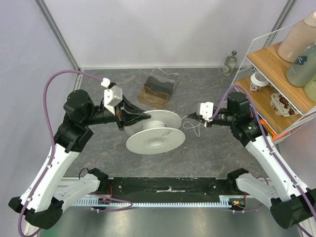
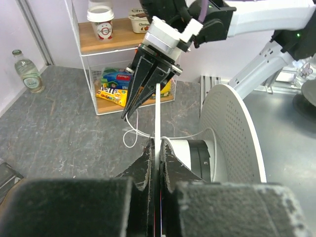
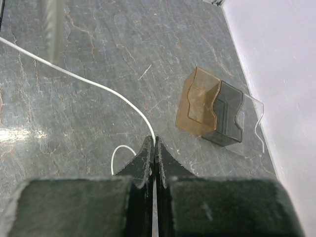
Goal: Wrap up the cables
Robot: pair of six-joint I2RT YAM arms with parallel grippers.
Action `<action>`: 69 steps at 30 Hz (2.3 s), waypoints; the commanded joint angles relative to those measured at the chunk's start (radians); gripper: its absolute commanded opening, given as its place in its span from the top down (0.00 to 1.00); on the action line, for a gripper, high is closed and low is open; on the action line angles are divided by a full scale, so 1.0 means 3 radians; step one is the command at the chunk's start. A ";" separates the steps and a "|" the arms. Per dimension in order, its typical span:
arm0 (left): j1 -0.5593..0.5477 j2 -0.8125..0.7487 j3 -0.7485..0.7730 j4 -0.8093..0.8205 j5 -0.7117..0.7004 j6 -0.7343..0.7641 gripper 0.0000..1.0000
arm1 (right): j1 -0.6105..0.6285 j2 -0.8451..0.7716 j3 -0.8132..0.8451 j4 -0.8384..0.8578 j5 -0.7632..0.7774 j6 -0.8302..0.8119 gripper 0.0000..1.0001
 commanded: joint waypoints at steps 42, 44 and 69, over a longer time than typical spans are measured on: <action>0.0045 -0.0388 -0.0395 -0.0300 0.0186 0.2026 0.98 | -0.0001 -0.0276 -0.0282 0.0169 -0.0155 -0.0129 1.00; 0.0040 -0.0352 -0.0395 -0.0371 0.0160 0.2012 0.98 | -0.0001 -0.0317 -0.0292 0.0133 -0.0196 -0.0165 1.00; 0.0260 -0.0224 -0.1422 -0.0045 -0.0545 0.1648 0.98 | -0.0011 -0.0236 -0.0435 -0.0010 0.0146 0.0142 1.00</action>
